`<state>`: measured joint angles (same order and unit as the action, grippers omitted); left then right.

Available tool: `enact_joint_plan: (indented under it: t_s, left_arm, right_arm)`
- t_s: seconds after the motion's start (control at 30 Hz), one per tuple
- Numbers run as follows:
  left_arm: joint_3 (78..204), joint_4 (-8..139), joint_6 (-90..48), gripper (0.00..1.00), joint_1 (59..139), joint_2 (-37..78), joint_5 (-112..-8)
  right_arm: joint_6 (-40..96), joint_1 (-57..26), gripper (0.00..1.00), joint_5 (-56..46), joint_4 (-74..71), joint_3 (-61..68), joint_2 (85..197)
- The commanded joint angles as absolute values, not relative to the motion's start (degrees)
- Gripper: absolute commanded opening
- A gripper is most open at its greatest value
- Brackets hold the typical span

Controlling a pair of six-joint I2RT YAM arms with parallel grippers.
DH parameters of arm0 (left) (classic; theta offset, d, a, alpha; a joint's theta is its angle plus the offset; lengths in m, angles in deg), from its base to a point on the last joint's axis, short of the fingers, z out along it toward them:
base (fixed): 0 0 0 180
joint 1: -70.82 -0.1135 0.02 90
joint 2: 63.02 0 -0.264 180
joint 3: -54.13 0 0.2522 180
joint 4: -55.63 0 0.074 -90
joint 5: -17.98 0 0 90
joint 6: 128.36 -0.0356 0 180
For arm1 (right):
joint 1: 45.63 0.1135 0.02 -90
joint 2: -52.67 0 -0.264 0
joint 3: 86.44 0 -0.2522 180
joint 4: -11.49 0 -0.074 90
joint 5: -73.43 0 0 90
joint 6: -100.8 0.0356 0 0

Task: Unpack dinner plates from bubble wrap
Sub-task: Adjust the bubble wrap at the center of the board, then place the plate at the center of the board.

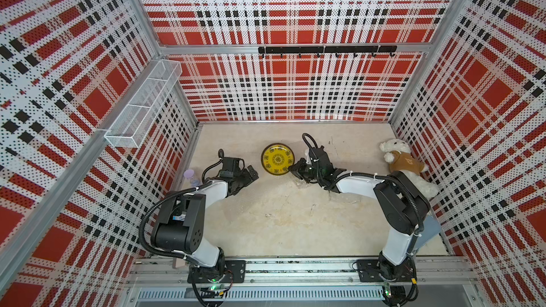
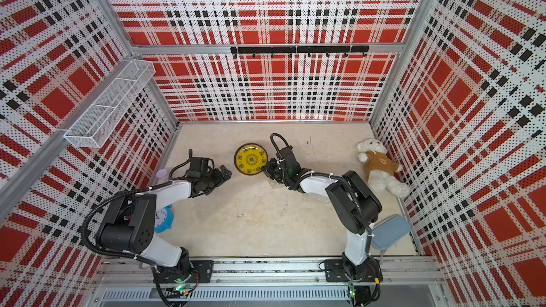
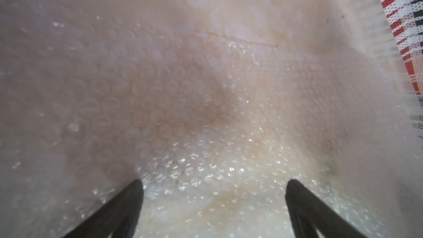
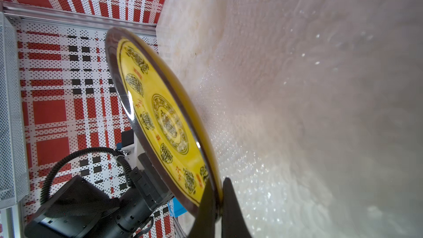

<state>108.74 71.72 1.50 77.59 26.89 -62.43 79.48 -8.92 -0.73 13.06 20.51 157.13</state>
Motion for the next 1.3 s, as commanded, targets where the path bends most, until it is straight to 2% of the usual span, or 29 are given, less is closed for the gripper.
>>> enact_joint_plan:
  t_s: [0.0,0.67,0.93,1.27]
  left_arm:
    - [107.05,73.68,1.66,0.99,76.42,29.27,-63.26]
    - [106.85,73.95,0.84,1.0,74.39,28.94,-62.53]
    - [106.35,75.23,0.5,1.0,72.39,25.35,-62.0]
    - [108.04,78.72,-0.13,1.0,71.89,20.49,-62.34]
  right_arm:
    - [80.49,-9.42,0.0,-1.36,17.75,21.07,154.02]
    - [84.2,-12.64,0.0,-0.41,20.01,25.55,146.92]
    - [79.3,-20.43,0.0,0.38,13.2,29.24,140.92]
    - [70.02,-35.88,0.0,4.45,-0.58,31.14,136.54]
